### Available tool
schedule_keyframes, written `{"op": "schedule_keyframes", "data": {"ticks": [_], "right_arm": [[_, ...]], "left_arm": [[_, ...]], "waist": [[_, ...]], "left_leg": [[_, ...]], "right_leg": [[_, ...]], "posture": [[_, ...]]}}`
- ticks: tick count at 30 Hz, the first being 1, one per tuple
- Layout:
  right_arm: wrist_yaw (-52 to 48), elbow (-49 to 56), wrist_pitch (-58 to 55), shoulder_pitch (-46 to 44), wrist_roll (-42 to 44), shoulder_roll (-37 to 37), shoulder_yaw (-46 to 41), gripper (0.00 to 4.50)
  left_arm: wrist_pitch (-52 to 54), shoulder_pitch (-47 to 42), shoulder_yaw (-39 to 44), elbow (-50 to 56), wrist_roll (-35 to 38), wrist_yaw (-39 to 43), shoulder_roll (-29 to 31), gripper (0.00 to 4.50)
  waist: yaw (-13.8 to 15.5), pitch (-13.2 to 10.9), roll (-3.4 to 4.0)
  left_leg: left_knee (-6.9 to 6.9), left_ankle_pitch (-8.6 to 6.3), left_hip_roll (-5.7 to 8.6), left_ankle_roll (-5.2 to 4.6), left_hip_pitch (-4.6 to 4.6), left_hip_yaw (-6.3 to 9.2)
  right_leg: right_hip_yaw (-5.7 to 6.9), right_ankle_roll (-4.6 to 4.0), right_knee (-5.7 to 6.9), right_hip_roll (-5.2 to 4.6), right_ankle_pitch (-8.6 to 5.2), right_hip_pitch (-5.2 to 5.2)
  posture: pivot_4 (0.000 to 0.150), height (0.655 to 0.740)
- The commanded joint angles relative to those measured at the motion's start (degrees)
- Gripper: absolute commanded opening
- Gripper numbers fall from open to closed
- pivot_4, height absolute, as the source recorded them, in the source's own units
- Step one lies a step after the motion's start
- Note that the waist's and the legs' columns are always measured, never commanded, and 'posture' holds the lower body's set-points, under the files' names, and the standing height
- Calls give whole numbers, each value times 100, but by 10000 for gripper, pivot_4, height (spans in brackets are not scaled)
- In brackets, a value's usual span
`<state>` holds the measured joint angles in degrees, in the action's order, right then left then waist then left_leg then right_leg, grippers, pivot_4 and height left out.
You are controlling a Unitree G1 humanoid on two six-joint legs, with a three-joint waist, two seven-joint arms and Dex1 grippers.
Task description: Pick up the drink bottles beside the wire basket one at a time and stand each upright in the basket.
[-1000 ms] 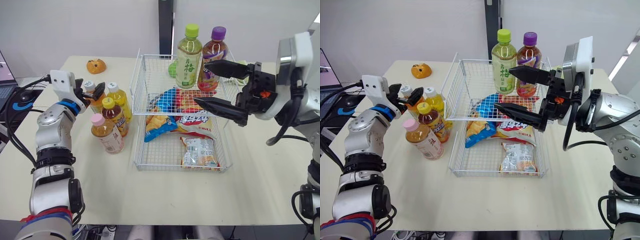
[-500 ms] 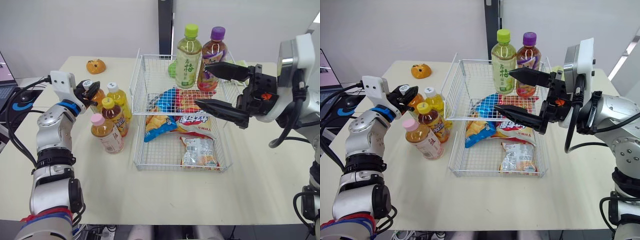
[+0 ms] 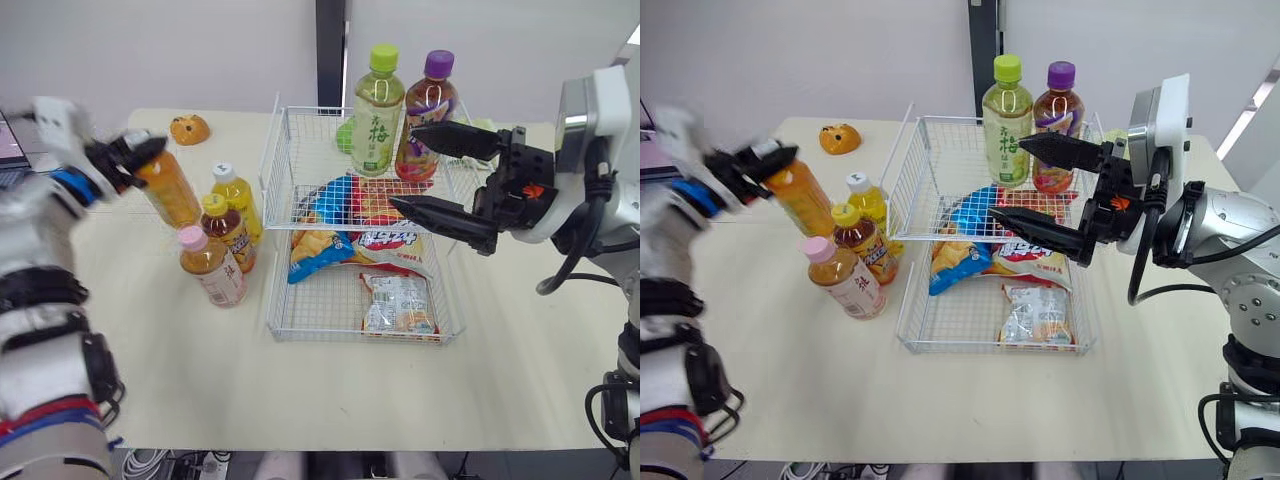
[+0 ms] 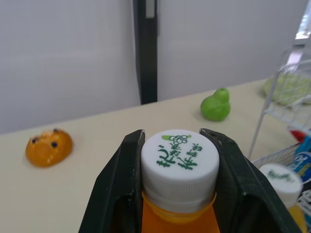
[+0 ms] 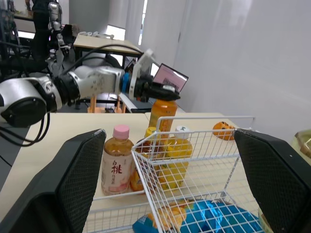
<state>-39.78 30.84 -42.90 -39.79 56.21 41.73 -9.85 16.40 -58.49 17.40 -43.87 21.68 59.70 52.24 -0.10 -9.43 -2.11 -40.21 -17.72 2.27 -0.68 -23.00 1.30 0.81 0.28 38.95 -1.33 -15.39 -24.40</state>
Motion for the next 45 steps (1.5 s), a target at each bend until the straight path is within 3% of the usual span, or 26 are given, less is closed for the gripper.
{"op": "schedule_keyframes", "data": {"ticks": [1, 6, 12, 17, 32, 45], "right_arm": [[1, -13, 204, -147, -82, -33, -77, 45000], [-35, -115, 311, -180, -224, -66, -49, 45000], [-4, -87, 368, -106, -395, -65, 19, 45000], [109, 56, 367, 19, -458, -32, -47, 45000], [776, 657, 120, 530, -355, 345, -562, 45000], [1309, 1096, -156, 822, 241, 691, -993, 45000]], "left_arm": [[562, -841, -227, -23, 134, 1003, 449, 13678], [1013, -2274, -834, -370, -151, 1923, 619, 13678], [1077, -3935, -1125, -1093, -346, 2345, 108, 13678], [1020, -4621, -1074, -1657, -347, 2491, -505, 13678], [-252, -4228, -865, -2361, -575, 1154, -2256, 13678], [-1013, -3616, -926, -2627, -1004, 741, -2882, 13678]], "waist": [[19, 0, 0], [43, -5, -5], [5, -12, -8], [-3, -15, -2], [-4, -18, -1], [15, -18, -1]], "left_leg": [[0, -1, 4, -1, 4, 0], [-9, -1, 6, -4, 3, 2], [-20, -2, 2, -6, -2, 3], [-20, -3, 1, -7, -2, 1], [-26, -2, 0, -6, -9, -1], [-30, -2, 0, -6, -31, -3]], "right_leg": [[-1, 0, 0, -3, 0, 3], [3, 2, 2, -1, -1, 9], [4, 6, 7, 5, -3, 6], [1, 7, 7, 4, -4, 5], [-5, 7, 15, 4, -4, -5], [-5, 8, 17, 4, -3, -25]], "posture": [[1500, 7400], [1500, 7400], [1500, 7400], [1500, 7400], [1500, 7400], [1500, 7400]]}}
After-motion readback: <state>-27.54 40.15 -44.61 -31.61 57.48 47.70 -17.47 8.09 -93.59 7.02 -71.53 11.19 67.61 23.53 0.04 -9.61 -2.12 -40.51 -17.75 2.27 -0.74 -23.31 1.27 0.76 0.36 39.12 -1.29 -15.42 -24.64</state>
